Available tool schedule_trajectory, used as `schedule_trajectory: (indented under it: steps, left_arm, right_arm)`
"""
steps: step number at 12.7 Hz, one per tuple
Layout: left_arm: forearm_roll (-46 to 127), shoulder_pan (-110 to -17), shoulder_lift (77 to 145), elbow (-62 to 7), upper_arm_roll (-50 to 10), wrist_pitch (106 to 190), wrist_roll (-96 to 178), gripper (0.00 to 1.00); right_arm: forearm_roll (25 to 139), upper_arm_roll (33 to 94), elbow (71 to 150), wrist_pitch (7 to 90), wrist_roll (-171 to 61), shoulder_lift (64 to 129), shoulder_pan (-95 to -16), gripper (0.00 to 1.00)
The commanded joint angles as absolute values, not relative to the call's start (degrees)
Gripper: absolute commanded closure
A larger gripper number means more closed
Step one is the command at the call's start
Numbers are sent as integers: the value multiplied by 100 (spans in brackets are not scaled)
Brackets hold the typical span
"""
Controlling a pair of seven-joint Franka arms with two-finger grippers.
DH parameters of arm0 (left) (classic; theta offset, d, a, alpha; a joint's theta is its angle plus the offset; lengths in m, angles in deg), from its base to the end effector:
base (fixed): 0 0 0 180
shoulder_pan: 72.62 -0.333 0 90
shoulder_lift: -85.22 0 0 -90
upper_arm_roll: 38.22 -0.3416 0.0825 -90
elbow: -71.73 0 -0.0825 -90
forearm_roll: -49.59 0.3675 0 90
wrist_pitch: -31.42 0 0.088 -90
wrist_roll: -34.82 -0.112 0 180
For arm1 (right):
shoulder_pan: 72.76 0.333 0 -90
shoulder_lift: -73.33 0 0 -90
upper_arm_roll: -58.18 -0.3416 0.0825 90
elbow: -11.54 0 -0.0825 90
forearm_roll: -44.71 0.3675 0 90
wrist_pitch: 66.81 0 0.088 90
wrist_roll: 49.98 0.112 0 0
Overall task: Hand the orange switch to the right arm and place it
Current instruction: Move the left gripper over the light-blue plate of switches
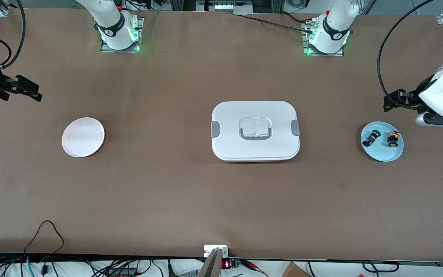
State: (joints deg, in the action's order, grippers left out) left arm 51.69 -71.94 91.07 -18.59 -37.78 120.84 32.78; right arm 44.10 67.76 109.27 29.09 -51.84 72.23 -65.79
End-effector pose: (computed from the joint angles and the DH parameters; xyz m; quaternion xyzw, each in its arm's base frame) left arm 0.5653 -0.0067 0.5854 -0.9977 0.0284 0.0590 0.0174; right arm 0.5365 -0.0264 0.6024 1.0000 -0.0059 -0.0066 0.0034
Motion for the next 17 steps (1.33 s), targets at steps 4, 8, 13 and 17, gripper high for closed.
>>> schedule_trajectory:
  steps: [4,8,13,17]
  left_arm:
    - [5240,-7218,9120,-1801,-3795,10956,3192,0]
    - [5267,-7551,8875,-2615,-3796,11516,1596,0]
    - [5275,-8087,8434,-4216,-3804,12720,-345,3]
    - [5573,-8316,8504,-4762,-3804,13449,-2095,3]
  right_arm:
    - [4418,6768,10831,2811,-5252,7227,-6582,0]
    - [4418,6811,10840,2811,-5252,7262,-6644,0]
    - [4410,6803,10840,2811,-5252,7254,-6626,0]
    - [4410,6803,10840,2811,-5252,7245,-6608,0]
